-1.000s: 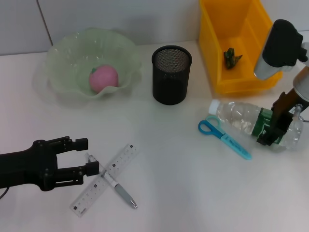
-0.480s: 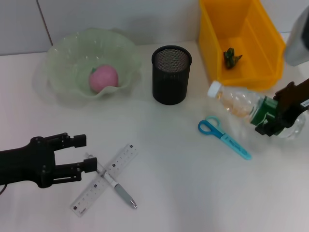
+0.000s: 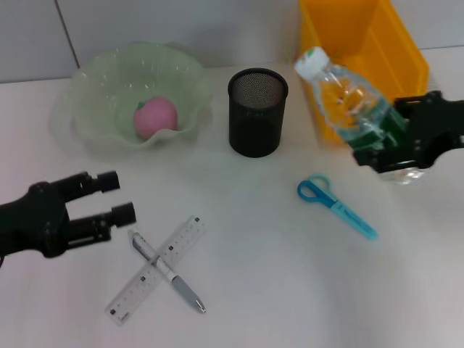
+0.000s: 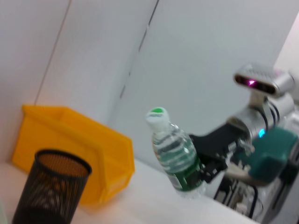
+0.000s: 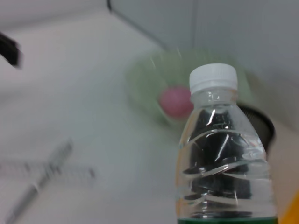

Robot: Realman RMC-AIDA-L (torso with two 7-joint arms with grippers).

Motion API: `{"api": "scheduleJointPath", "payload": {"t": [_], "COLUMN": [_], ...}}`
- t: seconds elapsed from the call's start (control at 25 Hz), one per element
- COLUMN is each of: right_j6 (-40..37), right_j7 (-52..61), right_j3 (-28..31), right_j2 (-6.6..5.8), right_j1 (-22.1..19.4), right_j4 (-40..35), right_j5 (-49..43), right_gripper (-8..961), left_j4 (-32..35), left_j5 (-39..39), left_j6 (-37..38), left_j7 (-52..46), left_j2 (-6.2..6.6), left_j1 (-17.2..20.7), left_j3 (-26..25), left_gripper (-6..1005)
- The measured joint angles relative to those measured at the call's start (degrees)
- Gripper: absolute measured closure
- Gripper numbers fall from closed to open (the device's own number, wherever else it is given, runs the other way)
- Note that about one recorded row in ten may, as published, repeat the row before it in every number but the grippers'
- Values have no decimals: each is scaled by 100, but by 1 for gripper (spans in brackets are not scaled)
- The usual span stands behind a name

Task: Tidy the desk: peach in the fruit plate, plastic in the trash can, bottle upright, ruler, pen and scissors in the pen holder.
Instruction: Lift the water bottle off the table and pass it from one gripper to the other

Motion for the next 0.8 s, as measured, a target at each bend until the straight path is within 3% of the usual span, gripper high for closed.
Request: {"api": "scheduleJointPath", "payload": {"t": [0.04,0.28,0.32,0.8], "right_j6": [20,60,62,-48], "right_j7": [-305,-1076,-1241,-2489], "right_j3": [5,37,54,23], "right_j2": [28,84,91,104], "right_j1": [-89,-143,-142,218], "right_j4": [254,1123,1329,3241], "right_j5": [470,1370,1538,2456], "right_gripper": [176,174,174,171], "left_j4": [-1,-4,-40,-1284], "left_j5": [-3,-17,-67,-714], "left_j6": [34,140,270,338], "left_j7": [-14,-33,-2,603], "left_j2": [-80,-238,-357,-396], "left_j1": [-22,-80,-160,-806], "left_j3": [-175,-484,-730,-797], "left_gripper": [202,202,202,202]}}
